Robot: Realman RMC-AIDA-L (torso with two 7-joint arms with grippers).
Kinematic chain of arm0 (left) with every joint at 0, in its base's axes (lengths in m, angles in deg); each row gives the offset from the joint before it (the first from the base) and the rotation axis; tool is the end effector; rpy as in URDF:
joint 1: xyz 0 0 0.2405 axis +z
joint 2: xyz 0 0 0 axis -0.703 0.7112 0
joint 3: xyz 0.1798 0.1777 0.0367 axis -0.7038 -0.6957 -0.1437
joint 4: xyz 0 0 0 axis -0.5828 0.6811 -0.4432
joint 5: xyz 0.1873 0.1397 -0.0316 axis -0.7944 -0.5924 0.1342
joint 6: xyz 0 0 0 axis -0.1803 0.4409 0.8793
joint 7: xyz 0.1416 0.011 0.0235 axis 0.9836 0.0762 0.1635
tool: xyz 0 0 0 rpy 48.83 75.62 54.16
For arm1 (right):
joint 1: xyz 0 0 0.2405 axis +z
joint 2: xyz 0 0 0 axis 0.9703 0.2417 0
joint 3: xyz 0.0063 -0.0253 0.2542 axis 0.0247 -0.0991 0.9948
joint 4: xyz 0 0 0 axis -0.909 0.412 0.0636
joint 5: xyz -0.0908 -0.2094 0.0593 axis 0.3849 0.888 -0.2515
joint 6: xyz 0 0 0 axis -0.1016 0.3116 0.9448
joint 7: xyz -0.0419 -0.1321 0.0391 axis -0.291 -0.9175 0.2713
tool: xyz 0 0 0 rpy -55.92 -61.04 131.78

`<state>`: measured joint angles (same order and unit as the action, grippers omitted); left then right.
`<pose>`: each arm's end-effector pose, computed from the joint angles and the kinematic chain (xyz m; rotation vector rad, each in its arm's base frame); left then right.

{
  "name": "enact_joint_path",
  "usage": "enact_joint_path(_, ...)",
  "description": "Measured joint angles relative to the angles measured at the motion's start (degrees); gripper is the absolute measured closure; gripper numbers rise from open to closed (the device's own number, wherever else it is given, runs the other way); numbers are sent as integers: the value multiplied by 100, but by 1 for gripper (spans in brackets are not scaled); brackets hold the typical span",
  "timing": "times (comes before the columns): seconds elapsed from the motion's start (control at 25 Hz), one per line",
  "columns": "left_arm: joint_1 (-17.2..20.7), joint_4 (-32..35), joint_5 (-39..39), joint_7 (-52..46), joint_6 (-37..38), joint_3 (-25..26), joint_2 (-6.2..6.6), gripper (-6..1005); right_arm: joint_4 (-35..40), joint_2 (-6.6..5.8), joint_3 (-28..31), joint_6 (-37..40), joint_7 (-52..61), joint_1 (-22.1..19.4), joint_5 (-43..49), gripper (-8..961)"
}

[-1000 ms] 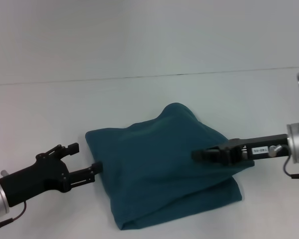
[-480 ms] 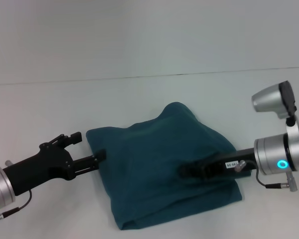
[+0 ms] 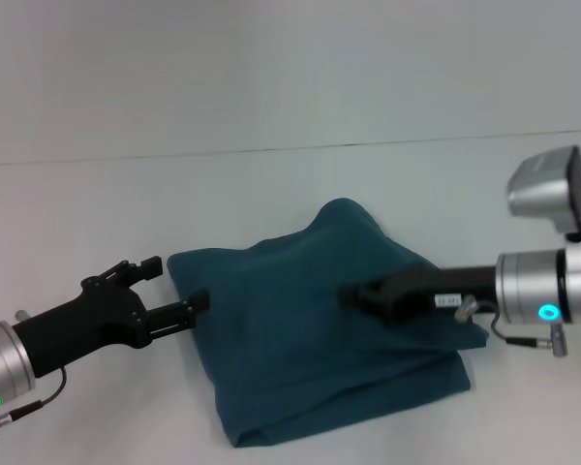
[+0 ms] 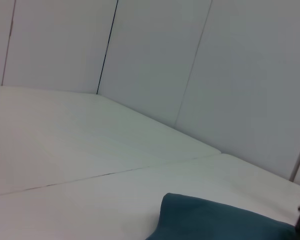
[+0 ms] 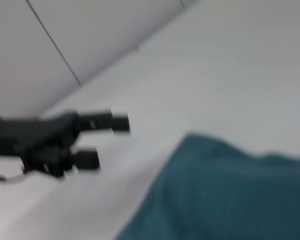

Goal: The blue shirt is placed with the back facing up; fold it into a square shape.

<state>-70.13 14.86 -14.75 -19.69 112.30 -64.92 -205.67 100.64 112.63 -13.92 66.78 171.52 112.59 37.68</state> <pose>-0.3028 0.3431 -0.0322 -2.4035 -0.7633 -0.7895 0.2607 0.3847 -0.0467 -2.6799 0.9888 0.5270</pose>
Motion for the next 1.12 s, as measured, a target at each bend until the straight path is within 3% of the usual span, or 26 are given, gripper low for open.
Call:
enact_joint_path(0.2,-2,0,4,-3,29,5,-4,35,72,-40,182,-59,-36,29,-240,948)
enact_joint_path(0.36,-8,-5,5,0,25,2,-14,35,3,35,137,-537,-32,183,-209,948)
enact_joint_path(0.84,-47,-26,5,0,-67,-1,-8,38,-929,179,-569,-2702,-75,831,-97,947)
enact_joint_path(1.12,-22,-26,-7,0,-89,11,-8,40,-943,204,-669,-2849,-417,849,-402,947)
